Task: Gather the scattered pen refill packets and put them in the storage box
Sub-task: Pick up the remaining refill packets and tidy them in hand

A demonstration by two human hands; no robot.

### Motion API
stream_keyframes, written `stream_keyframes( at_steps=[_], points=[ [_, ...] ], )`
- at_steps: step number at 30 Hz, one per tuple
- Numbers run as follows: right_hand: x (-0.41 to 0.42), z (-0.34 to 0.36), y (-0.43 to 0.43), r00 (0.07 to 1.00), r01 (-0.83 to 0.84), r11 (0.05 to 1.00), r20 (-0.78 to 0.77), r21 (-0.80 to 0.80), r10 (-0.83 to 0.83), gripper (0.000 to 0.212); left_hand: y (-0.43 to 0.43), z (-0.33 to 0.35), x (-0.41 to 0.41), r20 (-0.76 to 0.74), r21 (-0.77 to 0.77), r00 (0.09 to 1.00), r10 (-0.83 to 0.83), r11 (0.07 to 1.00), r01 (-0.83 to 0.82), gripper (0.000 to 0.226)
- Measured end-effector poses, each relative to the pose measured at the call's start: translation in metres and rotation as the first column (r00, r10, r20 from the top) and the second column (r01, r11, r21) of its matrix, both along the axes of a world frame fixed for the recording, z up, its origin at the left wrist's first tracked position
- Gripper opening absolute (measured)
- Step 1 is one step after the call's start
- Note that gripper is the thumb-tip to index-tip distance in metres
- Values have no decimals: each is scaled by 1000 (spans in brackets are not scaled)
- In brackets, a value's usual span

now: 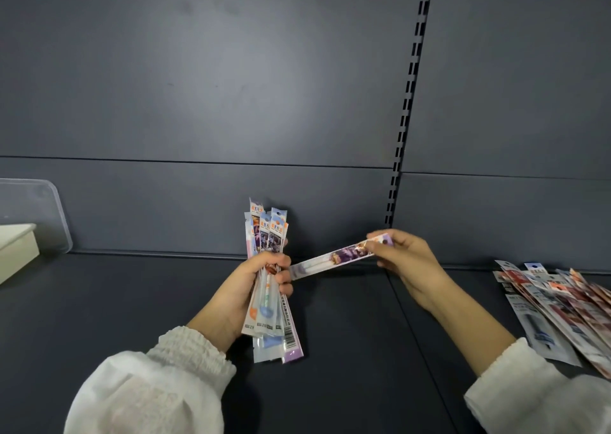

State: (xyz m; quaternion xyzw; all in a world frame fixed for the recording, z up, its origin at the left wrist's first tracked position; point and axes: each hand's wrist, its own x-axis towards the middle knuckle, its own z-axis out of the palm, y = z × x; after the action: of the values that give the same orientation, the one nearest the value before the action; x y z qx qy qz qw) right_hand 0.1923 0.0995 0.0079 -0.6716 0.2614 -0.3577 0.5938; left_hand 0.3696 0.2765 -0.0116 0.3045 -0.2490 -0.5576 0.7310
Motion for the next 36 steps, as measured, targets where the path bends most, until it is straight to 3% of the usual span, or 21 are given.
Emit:
stream_keyframes(
  at_steps=[5, 10, 15, 18, 21, 26, 30, 32, 34, 36],
  points=[
    [0, 14, 10, 950, -90, 981, 309, 172, 33, 9, 0, -1, -6, 34, 44, 998, 48, 998, -49, 32],
    [-1, 21, 12, 913, -102, 960, 409, 262, -15, 10, 2, 2, -12, 91, 78, 993, 69, 994, -76, 39],
    [5, 22, 28, 929, -171, 954, 362, 245, 74, 12, 4, 9, -26, 113, 143, 992, 49, 988, -65, 45],
    [15, 20, 50, 952, -207, 975, 244, 77, 183, 14, 5, 11, -40, 214, 202, 972, -100, 978, 56, 47],
    [19, 17, 62, 982, -130, 979, 118, -154, 149, 11, 3, 11, -49, 226, 181, 959, -171, 975, 131, 46],
    [20, 16, 66, 984, -75, 958, 134, -275, 116, 26, 3, 11, -50, 242, 191, 960, -142, 977, 96, 36],
    [26, 10, 65, 999, 20, 963, 53, -268, -6, 56, -1, 5, -47, 159, 127, 962, -221, 971, 202, 36],
    [26, 11, 64, 1000, -8, 988, 15, -152, 11, 69, -3, 3, -44, 115, 93, 962, -246, 967, 236, 40],
    [26, 12, 62, 990, -135, 991, 43, -8, 135, 70, -3, 4, -44, 128, 75, 957, -261, 965, 253, 41],
    [25, 13, 64, 969, -237, 972, 71, -4, 236, 56, -2, 6, -50, 168, 74, 947, -273, 962, 264, 37]
  ],
)
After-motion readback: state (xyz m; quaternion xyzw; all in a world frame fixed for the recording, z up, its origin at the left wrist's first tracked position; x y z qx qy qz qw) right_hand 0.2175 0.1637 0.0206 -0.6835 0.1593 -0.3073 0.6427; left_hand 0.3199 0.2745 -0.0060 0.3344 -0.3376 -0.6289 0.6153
